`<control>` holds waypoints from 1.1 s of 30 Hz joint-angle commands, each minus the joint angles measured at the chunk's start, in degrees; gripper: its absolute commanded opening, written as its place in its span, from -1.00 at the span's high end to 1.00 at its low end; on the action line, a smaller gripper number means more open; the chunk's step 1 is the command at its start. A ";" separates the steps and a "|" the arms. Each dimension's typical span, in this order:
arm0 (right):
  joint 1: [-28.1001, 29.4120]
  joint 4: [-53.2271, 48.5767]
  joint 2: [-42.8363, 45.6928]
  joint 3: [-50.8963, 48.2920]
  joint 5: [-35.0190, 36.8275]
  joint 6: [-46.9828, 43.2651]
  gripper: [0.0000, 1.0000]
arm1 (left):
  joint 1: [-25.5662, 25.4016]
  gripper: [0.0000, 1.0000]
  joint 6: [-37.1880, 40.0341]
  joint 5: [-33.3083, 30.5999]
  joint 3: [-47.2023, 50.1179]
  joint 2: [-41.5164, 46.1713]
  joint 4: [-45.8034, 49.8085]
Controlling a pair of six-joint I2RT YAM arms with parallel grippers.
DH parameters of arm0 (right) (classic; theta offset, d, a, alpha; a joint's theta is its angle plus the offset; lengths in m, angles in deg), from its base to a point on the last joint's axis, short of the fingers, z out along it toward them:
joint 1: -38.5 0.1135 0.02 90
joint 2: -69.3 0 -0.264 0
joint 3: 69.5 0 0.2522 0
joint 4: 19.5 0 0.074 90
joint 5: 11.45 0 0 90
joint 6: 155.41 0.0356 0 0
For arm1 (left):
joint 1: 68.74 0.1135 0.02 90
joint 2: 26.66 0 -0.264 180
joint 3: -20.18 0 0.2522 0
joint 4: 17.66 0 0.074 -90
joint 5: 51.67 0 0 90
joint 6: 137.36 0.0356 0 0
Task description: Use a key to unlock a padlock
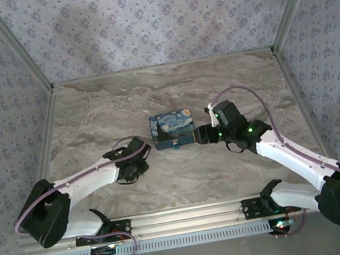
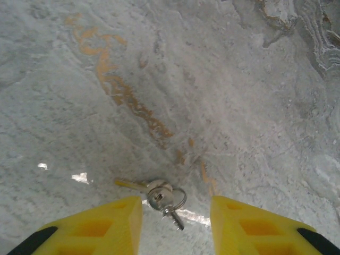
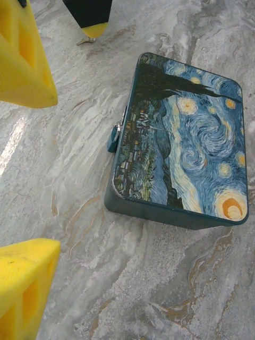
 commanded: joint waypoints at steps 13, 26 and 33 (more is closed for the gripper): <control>-1.81 -1.23 2.79 -1.76 -0.08 -0.19 -0.35 | -0.29 0.48 -4.71 -0.91 -4.79 -8.08 2.85; -4.47 0.12 4.08 -3.79 -1.96 0.17 -0.35 | -0.42 1.00 -2.45 -0.98 -3.87 -10.88 3.98; -4.79 1.61 5.44 -4.33 -4.54 1.12 -0.35 | -0.42 1.00 1.49 -0.24 -6.80 -5.24 5.86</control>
